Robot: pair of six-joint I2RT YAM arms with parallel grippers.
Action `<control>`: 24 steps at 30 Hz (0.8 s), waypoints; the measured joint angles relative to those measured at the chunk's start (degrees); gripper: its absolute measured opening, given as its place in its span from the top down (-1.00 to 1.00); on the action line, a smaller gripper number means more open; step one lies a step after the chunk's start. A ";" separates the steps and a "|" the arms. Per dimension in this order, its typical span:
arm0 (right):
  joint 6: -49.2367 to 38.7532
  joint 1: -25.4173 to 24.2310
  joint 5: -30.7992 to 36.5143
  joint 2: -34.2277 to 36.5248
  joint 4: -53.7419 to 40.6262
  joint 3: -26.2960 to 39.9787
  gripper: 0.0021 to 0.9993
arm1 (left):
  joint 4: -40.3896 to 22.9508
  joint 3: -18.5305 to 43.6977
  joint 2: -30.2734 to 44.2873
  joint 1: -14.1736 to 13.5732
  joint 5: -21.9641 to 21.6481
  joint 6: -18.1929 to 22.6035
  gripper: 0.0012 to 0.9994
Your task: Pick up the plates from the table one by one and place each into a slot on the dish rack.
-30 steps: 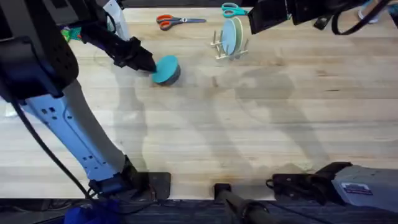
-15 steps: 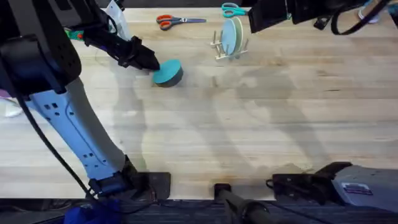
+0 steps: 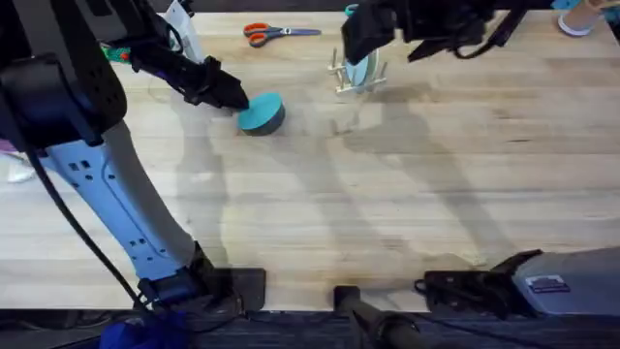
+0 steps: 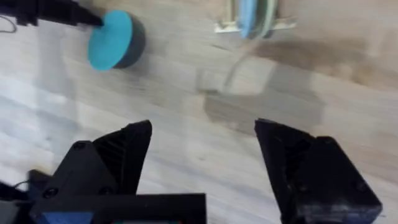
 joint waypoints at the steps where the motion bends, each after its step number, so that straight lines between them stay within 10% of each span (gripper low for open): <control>1: 0.62 0.00 -1.10 0.76 0.29 0.00 -0.99 | -0.01 0.00 0.01 0.00 -0.01 0.00 0.92; 24: 22.44 6.43 -11.40 14.15 8.59 0.00 -0.99 | 0.10 0.00 0.01 0.00 -0.01 0.00 0.92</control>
